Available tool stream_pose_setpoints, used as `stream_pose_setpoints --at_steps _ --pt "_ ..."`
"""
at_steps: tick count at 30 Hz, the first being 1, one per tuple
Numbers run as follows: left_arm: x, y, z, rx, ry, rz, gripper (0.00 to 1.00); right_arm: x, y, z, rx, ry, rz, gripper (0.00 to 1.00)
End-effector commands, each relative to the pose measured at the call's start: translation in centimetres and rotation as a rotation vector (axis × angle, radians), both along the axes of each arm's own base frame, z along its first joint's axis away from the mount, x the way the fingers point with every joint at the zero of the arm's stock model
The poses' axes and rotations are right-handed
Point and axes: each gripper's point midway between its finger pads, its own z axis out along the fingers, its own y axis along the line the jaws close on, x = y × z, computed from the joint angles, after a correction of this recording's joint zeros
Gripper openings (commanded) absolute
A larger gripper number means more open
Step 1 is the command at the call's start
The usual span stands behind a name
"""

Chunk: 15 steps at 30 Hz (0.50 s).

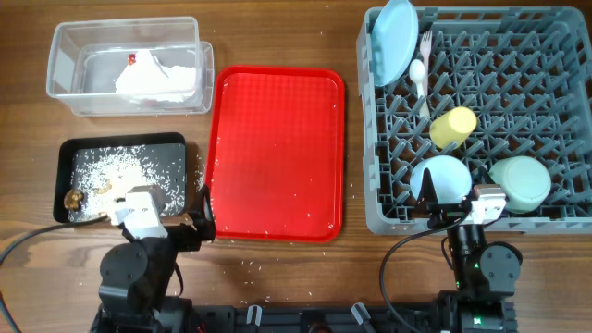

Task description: Sort waste into correct bins and load items into the dishwasher rack

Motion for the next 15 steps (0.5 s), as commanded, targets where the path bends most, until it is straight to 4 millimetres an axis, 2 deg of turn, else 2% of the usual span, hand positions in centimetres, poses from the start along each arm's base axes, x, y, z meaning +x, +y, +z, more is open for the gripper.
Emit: stream_pose_setpoints --at_steps 1,15 --pt "0.0 0.3 -0.3 0.024 -0.041 0.007 1.0 0.0 -0.3 0.1 -0.018 -0.005 -0.017 1.0" --pt "1.9 1.9 -0.4 -0.001 -0.255 0.093 1.0 0.0 -0.3 0.1 -0.019 -0.005 -0.017 1.0"
